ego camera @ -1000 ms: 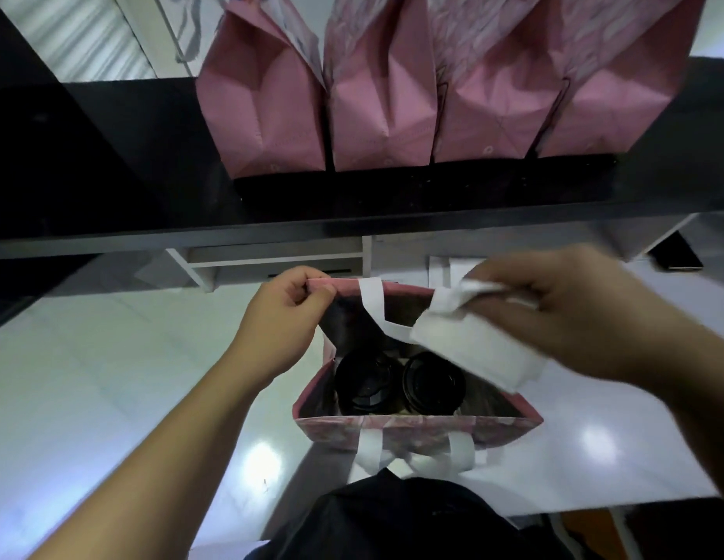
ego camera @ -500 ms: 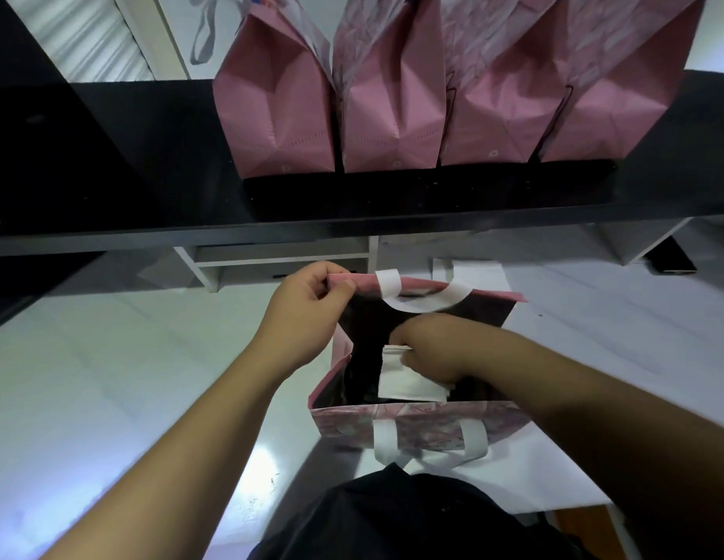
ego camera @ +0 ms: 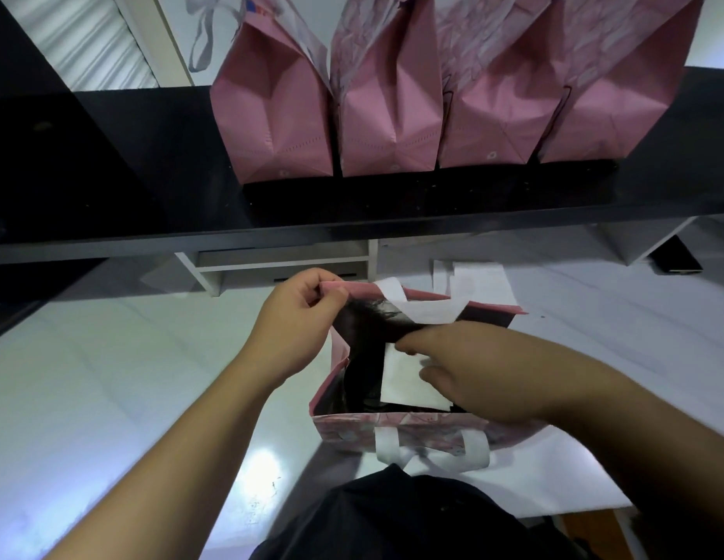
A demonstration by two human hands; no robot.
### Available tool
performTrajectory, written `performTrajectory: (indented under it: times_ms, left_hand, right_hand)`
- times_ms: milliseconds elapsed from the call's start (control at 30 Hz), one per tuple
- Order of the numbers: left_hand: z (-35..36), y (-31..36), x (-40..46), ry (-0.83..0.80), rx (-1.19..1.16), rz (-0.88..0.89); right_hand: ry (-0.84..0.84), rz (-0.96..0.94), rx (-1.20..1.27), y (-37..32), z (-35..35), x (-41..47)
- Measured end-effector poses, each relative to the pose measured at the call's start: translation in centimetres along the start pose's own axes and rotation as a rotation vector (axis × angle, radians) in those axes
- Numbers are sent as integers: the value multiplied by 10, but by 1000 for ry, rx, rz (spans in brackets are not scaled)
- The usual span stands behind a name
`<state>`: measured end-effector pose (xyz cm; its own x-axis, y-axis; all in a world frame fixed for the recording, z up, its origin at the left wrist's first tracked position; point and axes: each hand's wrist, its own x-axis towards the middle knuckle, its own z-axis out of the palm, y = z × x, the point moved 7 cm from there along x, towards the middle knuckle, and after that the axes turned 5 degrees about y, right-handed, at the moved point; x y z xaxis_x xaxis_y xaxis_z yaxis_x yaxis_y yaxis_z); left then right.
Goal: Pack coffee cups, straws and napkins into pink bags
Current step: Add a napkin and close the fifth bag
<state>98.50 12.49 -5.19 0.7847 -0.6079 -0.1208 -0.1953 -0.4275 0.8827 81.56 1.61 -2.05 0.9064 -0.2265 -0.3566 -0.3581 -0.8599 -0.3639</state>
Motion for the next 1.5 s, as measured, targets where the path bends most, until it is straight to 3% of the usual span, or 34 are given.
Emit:
performTrajectory:
  times_ms: [267,500,667,767,933,1100,1367,1500]
  left_hand:
    - [-2,-4,-16,-77,-131,-62]
    - [-18,-22,-44,-58,-65,-20]
    - [-17,-46,-73,-205,-175,-67]
    - [-8,-46,-85,-319,-79,-18]
    - [3,-38,-85,-356,33,52]
    - [11,-38,-78,-325,-78,1]
    - [8,-61,-61,-199,-224,-172]
    - [7,-56,-54,-281,-66,-94]
  right_hand:
    - [339,149,391,70,-27,-86]
    - [211,192,490,105,28,-95]
    - [186,226,493,111,40,-80]
    - [193,202,480,109,41,-73]
    - [260,144,483,102,42,-62]
    - [369,138,591,99,43,-59]
    - [510,401,1073,113,56,-56]
    - [548,392,913,118,53,-56]
